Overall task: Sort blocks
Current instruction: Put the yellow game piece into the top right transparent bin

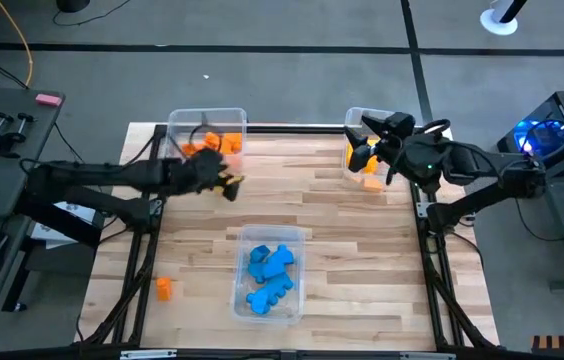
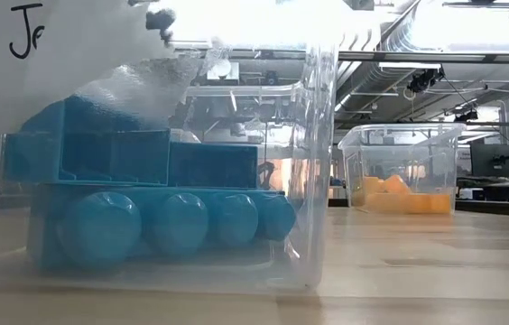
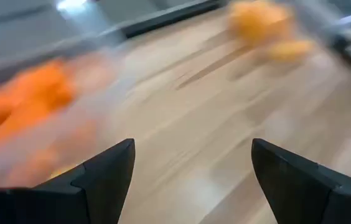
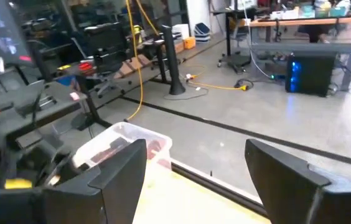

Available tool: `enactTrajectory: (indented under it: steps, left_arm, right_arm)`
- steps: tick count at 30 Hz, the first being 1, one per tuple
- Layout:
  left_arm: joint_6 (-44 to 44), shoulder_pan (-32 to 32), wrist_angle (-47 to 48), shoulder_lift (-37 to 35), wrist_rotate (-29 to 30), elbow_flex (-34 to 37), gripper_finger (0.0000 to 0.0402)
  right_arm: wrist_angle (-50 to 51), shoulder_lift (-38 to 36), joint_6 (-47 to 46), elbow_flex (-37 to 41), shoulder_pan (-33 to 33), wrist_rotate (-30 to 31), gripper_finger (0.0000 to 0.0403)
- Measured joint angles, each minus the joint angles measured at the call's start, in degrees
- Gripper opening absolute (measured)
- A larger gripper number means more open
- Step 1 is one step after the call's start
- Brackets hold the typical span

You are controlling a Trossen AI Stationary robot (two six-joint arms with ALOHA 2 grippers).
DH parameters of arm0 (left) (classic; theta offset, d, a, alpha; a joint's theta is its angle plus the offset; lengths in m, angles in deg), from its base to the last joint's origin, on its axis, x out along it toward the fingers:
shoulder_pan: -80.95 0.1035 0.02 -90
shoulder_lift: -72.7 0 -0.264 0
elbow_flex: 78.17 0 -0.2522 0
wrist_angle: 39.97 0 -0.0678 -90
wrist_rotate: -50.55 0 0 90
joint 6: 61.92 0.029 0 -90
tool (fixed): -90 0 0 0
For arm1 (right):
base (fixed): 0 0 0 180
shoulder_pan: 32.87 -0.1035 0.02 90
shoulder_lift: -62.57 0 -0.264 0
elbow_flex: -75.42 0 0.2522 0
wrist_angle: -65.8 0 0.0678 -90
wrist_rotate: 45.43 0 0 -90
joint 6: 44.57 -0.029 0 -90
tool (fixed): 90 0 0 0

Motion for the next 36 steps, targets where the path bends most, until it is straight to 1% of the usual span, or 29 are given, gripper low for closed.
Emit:
enactTrajectory:
  steps: [3,6,10,12,14,17,19,21,26,28,31,33,34,36]
  left_arm:
    - [-8.6,-0.7,6.7,-2.8,4.1,5.2,0.0302]
    - [-16.0,-0.6,13.4,-0.9,4.7,9.2,0.0301]
    - [-22.9,-0.1,13.9,3.1,4.8,12.8,0.0301]
    - [-23.9,0.7,13.8,5.4,6.0,13.3,0.0301]
    - [-23.7,1.4,11.7,7.2,7.0,13.2,0.0301]
    - [-19.9,2.0,6.4,9.8,6.7,13.2,0.0301]
    - [-19.1,2.4,3.3,11.2,6.2,13.1,0.03]
    - [-20.5,3.0,3.2,12.9,6.1,13.1,0.03]
    - [-27.9,5.2,7.0,17.1,5.9,13.2,0.03]
    - [-28.3,5.8,6.0,18.4,5.5,13.2,0.03]
    - [-25.7,5.9,2.4,20.5,5.2,13.2,0.0298]
    - [-25.2,6.1,0.6,21.9,4.5,13.2,0.0286]
    - [-25.2,6.2,0.1,22.6,4.1,13.2,0.0273]
    - [-25.6,6.2,0.1,23.7,3.6,13.2,0.0231]
  right_arm:
    - [0.0,0.0,-1.1,0.0,1.9,-1.5,0.027]
    - [0.0,0.0,-2.1,0.0,3.5,-2.2,0.027]
    - [0.0,0.0,-2.1,0.0,5.3,-2.9,0.027]
    - [0.0,0.0,-2.2,0.0,6.1,-3.3,0.027]
    - [0.0,0.0,-2.6,0.0,6.9,-3.9,0.027]
    - [0.0,0.0,-3.5,0.0,8.0,-5.3,0.027]
    - [0.0,0.0,-3.5,0.0,8.6,-6.3,0.027]
    - [0.0,0.0,-3.5,0.0,9.0,-7.3,0.027]
    - [0.0,0.0,-3.4,0.0,9.1,-7.8,0.027]
    - [0.5,0.0,-3.3,0.0,9.1,-7.9,0.027]
    - [1.2,0.0,-3.1,0.0,9.1,-7.9,0.027]
    - [1.8,0.0,-3.1,0.0,9.1,-7.9,0.027]
    - [2.1,0.0,-3.2,0.0,9.1,-7.9,0.027]
    - [2.8,0.0,-3.5,0.0,9.1,-7.9,0.027]
